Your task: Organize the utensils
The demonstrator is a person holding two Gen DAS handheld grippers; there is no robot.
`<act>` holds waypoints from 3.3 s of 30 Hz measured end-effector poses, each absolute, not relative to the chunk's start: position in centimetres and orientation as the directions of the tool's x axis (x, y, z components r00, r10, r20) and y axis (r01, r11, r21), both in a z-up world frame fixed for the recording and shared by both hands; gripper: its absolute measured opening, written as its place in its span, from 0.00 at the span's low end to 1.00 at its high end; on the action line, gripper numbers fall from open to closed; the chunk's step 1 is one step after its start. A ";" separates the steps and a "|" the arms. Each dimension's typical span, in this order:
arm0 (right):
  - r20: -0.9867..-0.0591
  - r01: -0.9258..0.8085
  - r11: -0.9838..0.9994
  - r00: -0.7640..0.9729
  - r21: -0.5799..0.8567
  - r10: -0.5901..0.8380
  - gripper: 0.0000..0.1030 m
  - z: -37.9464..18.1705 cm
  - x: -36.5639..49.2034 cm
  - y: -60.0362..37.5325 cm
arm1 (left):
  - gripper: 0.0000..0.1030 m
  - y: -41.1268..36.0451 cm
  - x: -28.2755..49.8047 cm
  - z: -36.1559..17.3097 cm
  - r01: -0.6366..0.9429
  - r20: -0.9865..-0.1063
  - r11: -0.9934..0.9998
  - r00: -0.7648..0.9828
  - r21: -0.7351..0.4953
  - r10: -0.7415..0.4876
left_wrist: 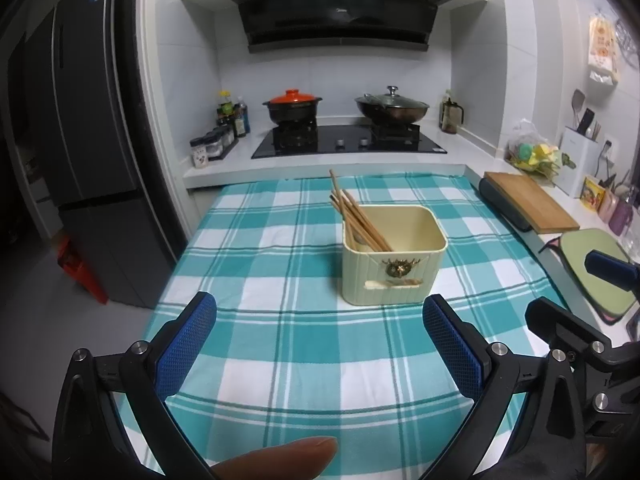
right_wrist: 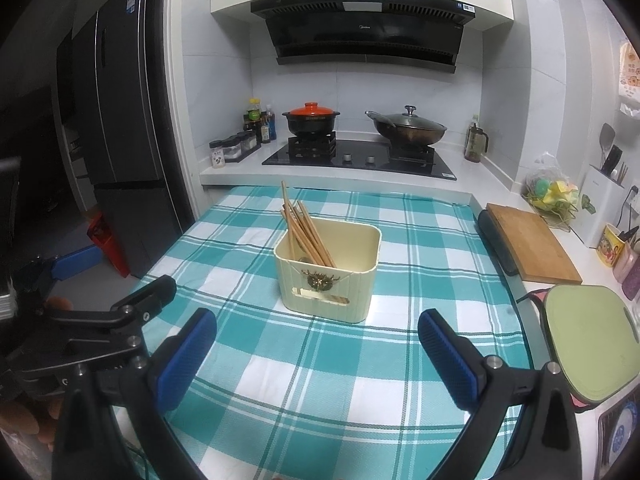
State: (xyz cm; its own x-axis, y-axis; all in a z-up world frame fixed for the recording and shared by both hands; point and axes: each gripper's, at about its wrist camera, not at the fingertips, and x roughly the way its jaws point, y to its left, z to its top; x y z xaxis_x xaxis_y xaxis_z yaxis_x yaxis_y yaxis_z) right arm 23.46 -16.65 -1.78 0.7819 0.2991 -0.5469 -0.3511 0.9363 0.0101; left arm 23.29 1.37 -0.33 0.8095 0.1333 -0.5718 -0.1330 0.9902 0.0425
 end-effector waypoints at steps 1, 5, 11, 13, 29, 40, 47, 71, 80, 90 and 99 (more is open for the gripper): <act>-0.548 -0.349 0.937 0.781 0.011 0.297 0.99 -1.8 23.5 -16.7 | 1.00 1.3 23.4 -0.3 -0.134 -0.572 0.990 0.809 0.043 0.134; -0.552 -0.345 0.938 0.780 0.015 0.296 1.00 -1.8 23.5 -16.9 | 1.00 1.4 23.5 -0.3 -0.133 -0.575 0.990 0.807 0.042 0.133; -0.553 -0.348 0.937 0.777 0.021 0.301 1.00 -1.7 23.6 -16.9 | 1.00 1.3 23.5 -0.3 -0.133 -0.579 0.990 0.805 0.044 0.133; -0.553 -0.347 0.937 0.777 0.020 0.300 1.00 -1.8 23.6 -16.8 | 1.00 1.4 23.5 -0.3 -0.132 -0.579 0.990 0.804 0.041 0.131; -0.545 -0.342 0.940 0.787 0.003 0.289 1.00 -1.7 23.2 -16.7 | 1.00 1.2 23.5 -0.3 -0.130 -0.583 0.991 0.802 0.036 0.126; -0.549 -0.348 0.938 0.784 0.001 0.291 1.00 -1.5 23.0 -16.6 | 1.00 1.2 23.5 -0.3 -0.128 -0.584 0.991 0.802 0.037 0.126; -0.545 -0.353 0.936 0.784 -0.001 0.295 1.00 -1.4 22.9 -16.4 | 1.00 1.1 23.5 -0.5 -0.129 -0.585 0.991 0.801 0.036 0.125; -0.548 -0.352 0.936 0.783 0.002 0.296 1.00 -1.4 22.8 -16.7 | 1.00 1.1 23.5 -0.6 -0.129 -0.587 0.991 0.800 0.034 0.125; -0.549 -0.353 0.936 0.781 0.003 0.296 1.00 -1.4 22.9 -16.8 | 1.00 1.1 23.5 -0.6 -0.130 -0.586 0.991 0.800 0.033 0.124; -0.550 -0.351 0.936 0.782 0.003 0.295 1.00 -1.4 22.9 -16.8 | 1.00 1.1 23.6 -0.7 -0.129 -0.588 0.991 0.799 0.034 0.124; -0.550 -0.346 0.938 0.783 0.002 0.291 1.00 -1.5 22.9 -17.1 | 1.00 1.0 23.6 -0.8 -0.143 -0.580 0.989 0.803 0.039 0.139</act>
State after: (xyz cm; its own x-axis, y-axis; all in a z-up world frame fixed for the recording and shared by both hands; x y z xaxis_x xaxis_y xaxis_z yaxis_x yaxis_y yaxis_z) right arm 22.93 -17.05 -1.49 0.7829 0.2906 -0.5501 -0.3465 0.9381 0.0024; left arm 23.65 1.02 -0.84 0.8026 0.1389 -0.5801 -0.1426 0.9890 0.0395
